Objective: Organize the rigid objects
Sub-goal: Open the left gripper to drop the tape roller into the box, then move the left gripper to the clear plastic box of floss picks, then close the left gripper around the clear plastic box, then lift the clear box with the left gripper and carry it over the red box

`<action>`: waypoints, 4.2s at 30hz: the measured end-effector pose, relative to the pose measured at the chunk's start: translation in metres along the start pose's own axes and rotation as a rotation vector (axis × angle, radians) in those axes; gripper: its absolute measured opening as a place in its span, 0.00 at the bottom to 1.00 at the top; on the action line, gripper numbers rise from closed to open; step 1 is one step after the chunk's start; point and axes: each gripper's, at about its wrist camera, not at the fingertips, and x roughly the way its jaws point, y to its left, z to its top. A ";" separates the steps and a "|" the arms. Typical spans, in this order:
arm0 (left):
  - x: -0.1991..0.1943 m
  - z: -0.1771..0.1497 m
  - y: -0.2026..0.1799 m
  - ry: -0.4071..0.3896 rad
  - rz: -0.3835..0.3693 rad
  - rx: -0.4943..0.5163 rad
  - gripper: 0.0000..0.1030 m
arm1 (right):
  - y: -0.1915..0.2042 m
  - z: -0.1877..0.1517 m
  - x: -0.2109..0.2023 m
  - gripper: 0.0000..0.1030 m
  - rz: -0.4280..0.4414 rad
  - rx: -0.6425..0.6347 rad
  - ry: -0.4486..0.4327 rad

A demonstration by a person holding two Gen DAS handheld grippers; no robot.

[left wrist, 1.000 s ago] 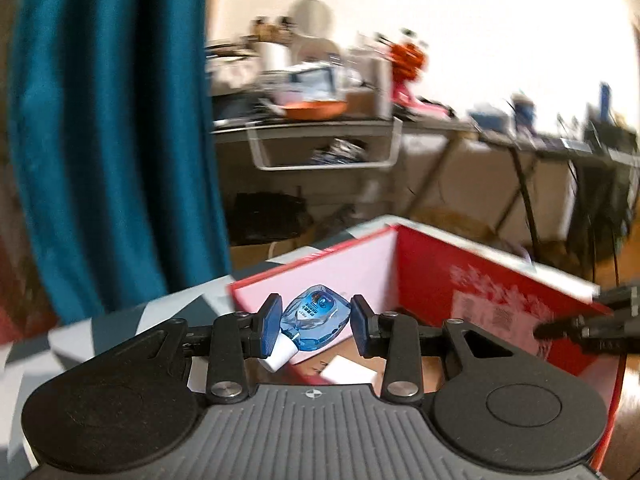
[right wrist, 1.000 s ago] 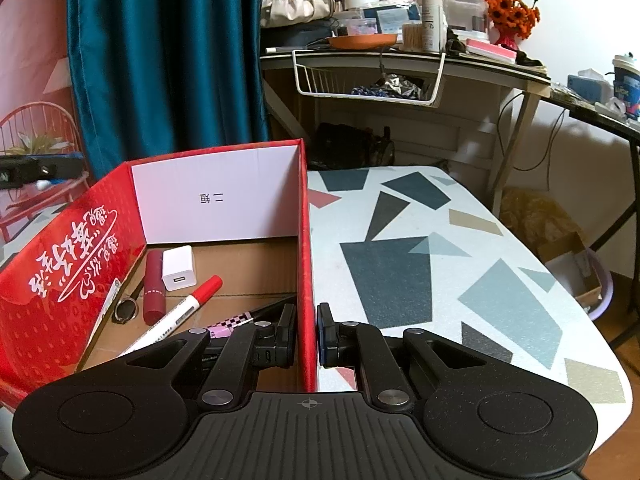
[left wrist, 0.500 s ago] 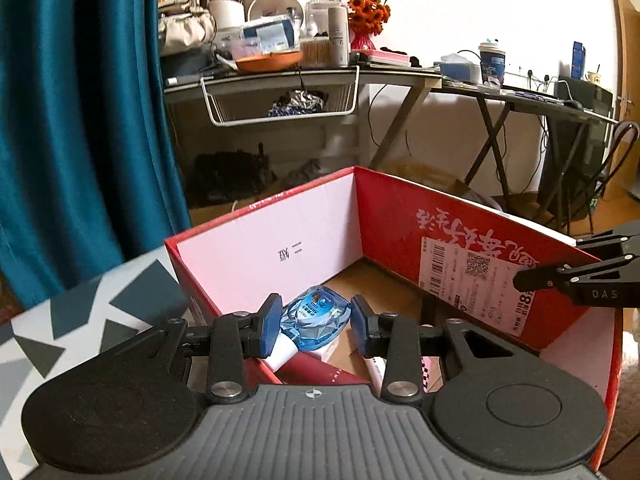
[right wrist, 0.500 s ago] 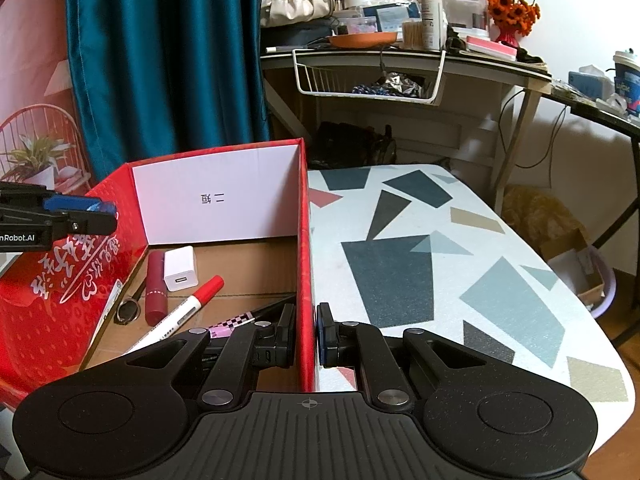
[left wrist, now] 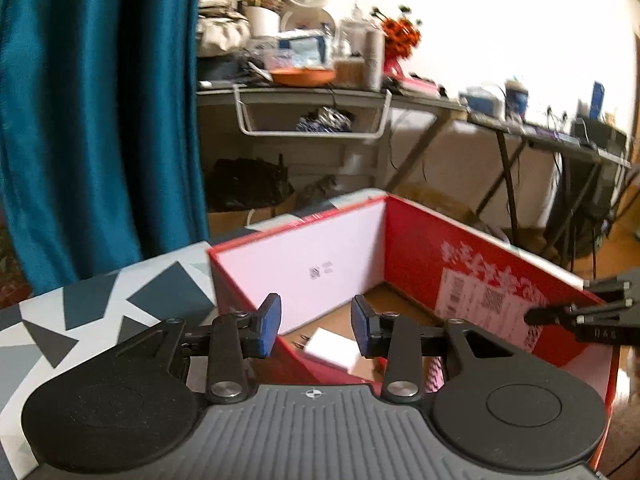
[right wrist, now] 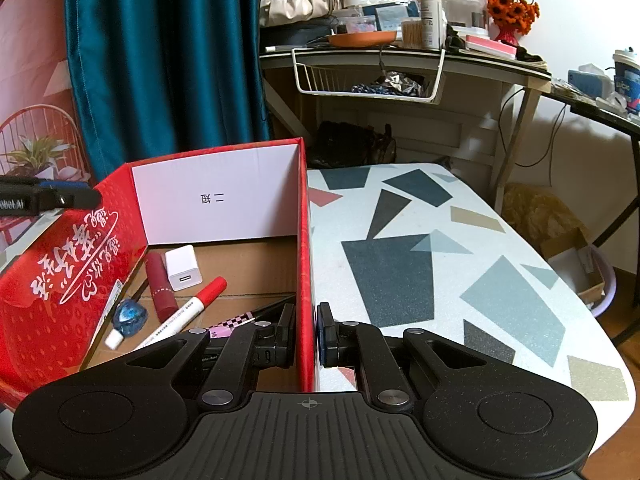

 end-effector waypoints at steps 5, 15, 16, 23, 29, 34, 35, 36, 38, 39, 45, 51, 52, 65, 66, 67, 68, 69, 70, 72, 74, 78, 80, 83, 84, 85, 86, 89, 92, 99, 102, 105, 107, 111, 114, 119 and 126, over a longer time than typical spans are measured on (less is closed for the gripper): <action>-0.014 0.000 0.032 -0.027 0.050 -0.093 0.50 | 0.000 0.000 0.000 0.10 0.000 0.000 -0.001; -0.024 -0.021 0.085 0.003 0.188 -0.266 0.49 | 0.000 0.000 0.000 0.10 0.001 0.002 -0.001; -0.021 -0.025 0.086 0.017 0.198 -0.269 0.49 | 0.000 0.000 0.000 0.10 0.001 0.002 -0.001; 0.010 -0.045 0.082 0.145 0.165 -0.195 0.58 | 0.001 -0.001 0.001 0.10 0.003 0.008 -0.005; 0.040 -0.048 0.075 0.209 0.184 -0.061 0.58 | 0.000 -0.002 0.000 0.10 0.006 0.004 -0.004; 0.053 -0.047 0.076 0.232 0.187 -0.037 0.65 | -0.001 -0.002 0.000 0.10 0.009 0.005 -0.004; 0.056 -0.047 0.076 0.239 0.188 -0.033 0.66 | -0.001 -0.002 0.000 0.10 0.009 0.005 -0.004; 0.058 -0.047 0.077 0.248 0.183 -0.031 0.66 | 0.000 -0.002 0.000 0.10 0.009 0.005 -0.004; 0.064 -0.048 0.078 0.250 0.177 -0.029 0.66 | -0.001 -0.002 0.000 0.10 0.010 0.006 -0.004; 0.065 -0.047 0.078 0.249 0.174 -0.029 0.66 | -0.001 -0.002 0.000 0.10 0.009 0.005 -0.004; 0.070 -0.048 0.076 0.244 0.160 -0.016 0.65 | -0.001 -0.002 0.000 0.10 0.009 0.005 -0.004; 0.072 -0.045 0.079 0.249 0.144 -0.025 0.63 | 0.000 -0.002 0.000 0.10 0.008 0.004 -0.002; 0.072 -0.045 0.080 0.248 0.134 -0.044 0.61 | 0.000 -0.002 0.001 0.10 0.007 0.005 -0.001; 0.070 -0.062 0.075 0.289 0.068 -0.056 0.60 | 0.000 -0.002 0.001 0.10 0.006 0.003 0.001; 0.071 -0.062 0.075 0.289 0.082 -0.058 0.58 | 0.000 -0.002 0.001 0.10 0.006 0.003 0.001; 0.072 -0.061 0.074 0.291 0.108 -0.057 0.58 | 0.000 -0.002 0.001 0.10 0.006 0.003 0.001; 0.073 -0.061 0.073 0.292 0.126 -0.057 0.57 | 0.000 -0.002 0.001 0.10 0.006 0.002 0.001; 0.073 -0.060 0.073 0.294 0.140 -0.059 0.57 | 0.000 -0.002 0.001 0.10 0.006 0.003 0.001; 0.073 -0.060 0.072 0.296 0.153 -0.060 0.57 | 0.000 -0.002 0.001 0.10 0.006 0.003 0.002; 0.071 -0.060 0.068 0.296 0.169 -0.046 0.57 | 0.000 -0.002 0.001 0.10 0.006 0.002 0.002; 0.068 -0.061 0.064 0.296 0.179 -0.023 0.57 | 0.000 -0.002 0.001 0.10 0.007 0.002 0.002; 0.051 -0.068 0.057 0.287 0.182 -0.024 0.57 | -0.001 -0.003 0.000 0.10 0.007 0.006 0.001; 0.040 -0.074 0.055 0.274 0.187 -0.040 0.57 | -0.001 -0.003 0.000 0.10 0.005 0.007 0.003; 0.025 -0.082 0.054 0.271 0.187 -0.057 0.57 | 0.000 -0.003 0.000 0.10 0.001 0.003 0.003; 0.021 -0.083 0.054 0.273 0.186 -0.057 0.57 | 0.000 -0.003 0.000 0.10 0.001 0.004 0.003; 0.017 -0.084 0.054 0.272 0.187 -0.055 0.57 | 0.000 -0.003 0.000 0.10 0.001 0.003 0.004; 0.012 -0.084 0.054 0.269 0.191 -0.053 0.57 | 0.001 -0.003 0.000 0.10 -0.001 0.002 0.004; 0.002 -0.080 0.056 0.245 0.198 -0.064 0.57 | 0.001 -0.003 0.000 0.10 -0.006 0.000 0.001; -0.007 -0.073 0.057 0.207 0.202 -0.089 0.56 | 0.002 -0.003 -0.001 0.10 -0.008 0.000 0.000; -0.021 -0.043 0.055 0.092 0.202 -0.109 0.56 | 0.002 -0.002 -0.001 0.10 -0.009 -0.001 0.000; -0.027 -0.025 0.049 0.032 0.184 -0.096 0.56 | 0.002 -0.003 -0.001 0.10 -0.009 0.000 0.000; -0.031 -0.004 0.039 -0.017 0.128 -0.069 0.56 | 0.002 -0.003 -0.001 0.10 -0.008 0.002 -0.001; -0.032 0.009 0.028 -0.042 0.095 -0.027 0.56 | 0.002 -0.003 -0.001 0.10 -0.008 0.001 0.000; -0.021 0.025 0.003 -0.051 0.026 0.049 0.56 | 0.002 -0.003 -0.001 0.10 -0.008 0.002 0.000; -0.006 0.025 -0.017 -0.016 0.007 0.117 0.56 | 0.002 -0.003 -0.001 0.10 -0.008 0.002 0.000; 0.012 0.016 -0.033 0.037 -0.031 0.175 0.56 | 0.002 -0.003 0.000 0.10 -0.006 0.004 0.000; 0.026 0.008 -0.035 0.098 -0.054 0.228 0.56 | 0.002 -0.003 0.000 0.10 -0.005 0.005 0.000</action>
